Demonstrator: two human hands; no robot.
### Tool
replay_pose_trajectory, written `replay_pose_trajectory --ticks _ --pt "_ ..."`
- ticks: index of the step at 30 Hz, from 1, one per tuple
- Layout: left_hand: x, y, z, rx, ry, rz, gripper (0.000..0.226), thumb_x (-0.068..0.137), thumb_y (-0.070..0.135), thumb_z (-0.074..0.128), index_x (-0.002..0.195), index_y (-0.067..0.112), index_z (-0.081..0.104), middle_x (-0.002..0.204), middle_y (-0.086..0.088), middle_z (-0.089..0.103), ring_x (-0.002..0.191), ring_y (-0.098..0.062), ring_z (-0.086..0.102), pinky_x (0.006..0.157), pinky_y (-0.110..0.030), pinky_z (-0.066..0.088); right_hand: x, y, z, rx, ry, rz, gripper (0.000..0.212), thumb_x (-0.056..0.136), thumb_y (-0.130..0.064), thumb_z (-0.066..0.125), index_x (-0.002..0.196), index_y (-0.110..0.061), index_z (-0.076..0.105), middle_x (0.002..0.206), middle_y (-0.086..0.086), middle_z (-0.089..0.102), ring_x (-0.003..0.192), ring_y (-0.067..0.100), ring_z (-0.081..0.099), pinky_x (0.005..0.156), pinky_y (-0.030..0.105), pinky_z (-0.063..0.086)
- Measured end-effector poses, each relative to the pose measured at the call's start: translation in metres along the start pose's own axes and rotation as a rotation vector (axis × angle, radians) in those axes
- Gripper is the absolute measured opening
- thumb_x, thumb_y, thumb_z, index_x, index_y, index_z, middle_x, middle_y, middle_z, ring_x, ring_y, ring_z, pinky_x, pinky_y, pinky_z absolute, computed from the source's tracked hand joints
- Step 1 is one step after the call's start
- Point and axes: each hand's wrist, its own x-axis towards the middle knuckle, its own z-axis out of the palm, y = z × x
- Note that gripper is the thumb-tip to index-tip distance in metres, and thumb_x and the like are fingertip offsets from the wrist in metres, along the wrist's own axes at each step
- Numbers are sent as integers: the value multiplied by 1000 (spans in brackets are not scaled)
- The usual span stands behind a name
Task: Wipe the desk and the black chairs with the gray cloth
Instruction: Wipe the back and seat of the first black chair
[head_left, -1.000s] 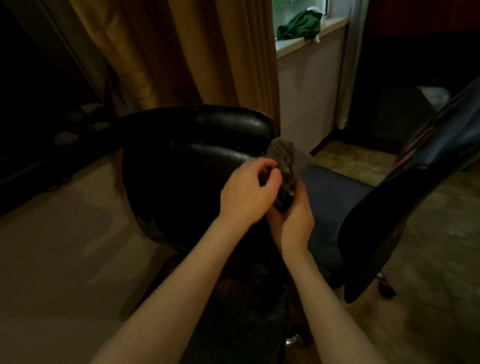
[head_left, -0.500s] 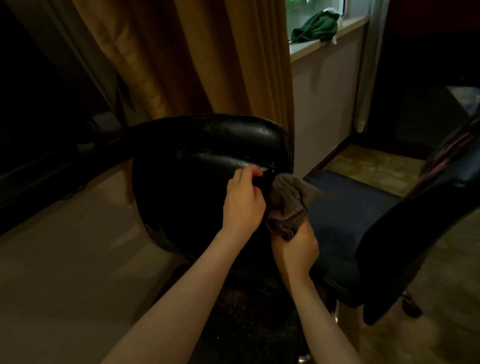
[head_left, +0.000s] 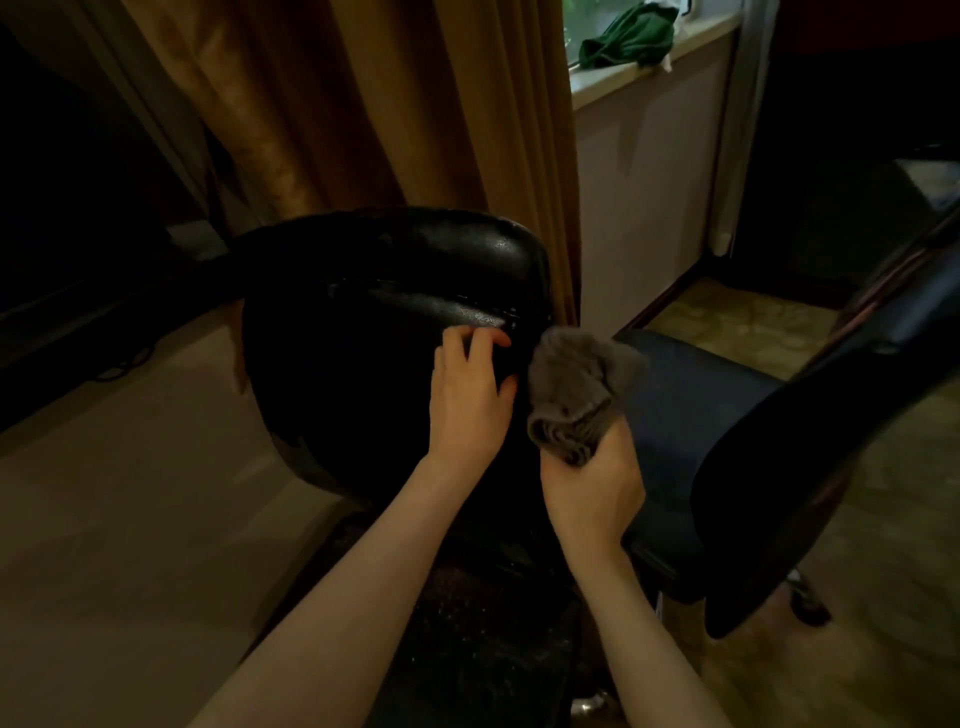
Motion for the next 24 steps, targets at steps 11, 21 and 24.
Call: replay_pose_trajectory --ticks 11,21,24 --pt "-63 -26 40 -138 1 -168 23 85 3 60 106 9 52 100 0 43 93 -19 52 74 -30 48 -23 71 16 -269 -388 188 22 87 -25 56 108 -20 56 105 3 62 97 27 59 67 29 40" --pt "-88 -38 67 -276 95 -88 20 85 1 58 104 6 53 96 5 39 80 -9 45 67 -18 39 12 35 3 -89 -105 -142 40 82 -26 66 118 -14 54 108 7 63 99 28 59 69 26 36" --pt "-89 -41 75 -347 174 -130 18 86 1 57 102 7 52 97 3 41 81 -8 44 70 -15 37 24 40 14 -139 -116 -216 33 84 -29 61 113 -15 52 107 4 59 100 26 56 68 27 34"
